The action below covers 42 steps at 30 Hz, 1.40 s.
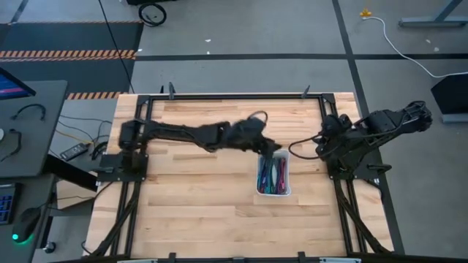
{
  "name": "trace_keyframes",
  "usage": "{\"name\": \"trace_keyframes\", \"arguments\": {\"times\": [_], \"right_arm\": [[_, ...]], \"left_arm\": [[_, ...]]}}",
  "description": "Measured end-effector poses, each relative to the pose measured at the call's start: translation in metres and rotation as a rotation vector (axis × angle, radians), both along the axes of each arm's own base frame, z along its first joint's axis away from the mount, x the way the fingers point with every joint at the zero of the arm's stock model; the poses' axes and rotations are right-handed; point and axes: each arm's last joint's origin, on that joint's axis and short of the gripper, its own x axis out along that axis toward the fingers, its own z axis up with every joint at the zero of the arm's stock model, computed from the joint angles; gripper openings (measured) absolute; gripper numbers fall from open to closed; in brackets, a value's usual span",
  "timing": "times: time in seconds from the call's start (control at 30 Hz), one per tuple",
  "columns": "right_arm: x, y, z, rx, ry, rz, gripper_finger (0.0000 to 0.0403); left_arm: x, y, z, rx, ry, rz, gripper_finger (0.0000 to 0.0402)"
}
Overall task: Pick and place USB-C Cables
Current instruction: Return to Home Position
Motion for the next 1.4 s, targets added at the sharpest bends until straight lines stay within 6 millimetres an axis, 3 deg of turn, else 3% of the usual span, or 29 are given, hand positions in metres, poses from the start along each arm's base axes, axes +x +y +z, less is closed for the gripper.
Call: {"name": "trace_keyframes", "arguments": {"times": [0.13,0.37,0.5,0.7,0.77,1.0,1.2,1.4], "right_arm": [[-0.013,-0.005,0.005,-0.010,-0.042,0.051,0.0164],[-0.060,-0.024,0.024,0.012,-0.373,0.160,0.0138],[-0.087,-0.034,0.032,0.057,-0.580,0.244,0.0106],[-0.111,-0.041,0.023,0.102,-0.779,0.351,0.0024],[-0.112,-0.040,0.012,0.109,-0.827,0.368,0.0007],[-0.089,-0.030,-0.032,0.093,-1.000,0.454,0.0004],[-0.053,-0.015,-0.064,0.048,-1.025,0.504,0.0003],[-0.034,-0.008,-0.093,0.034,-1.040,0.495,0.0002]], "left_arm": [[-0.022,0.005,0.053,0.177,-0.101,-0.050,0.0200],[-0.079,0.029,0.114,0.377,-0.091,-0.049,0.0161],[-0.115,0.049,0.131,0.462,0.013,-0.032,0.0129],[-0.140,0.073,0.141,0.511,0.078,0.035,0.0087],[-0.143,0.079,0.140,0.510,0.096,0.059,0.0076],[-0.143,0.088,0.137,0.472,0.119,0.137,0.0053],[-0.143,0.089,0.136,0.442,0.119,0.193,0.0048],[-0.143,0.089,0.137,0.400,0.102,0.222,0.0052]]}}
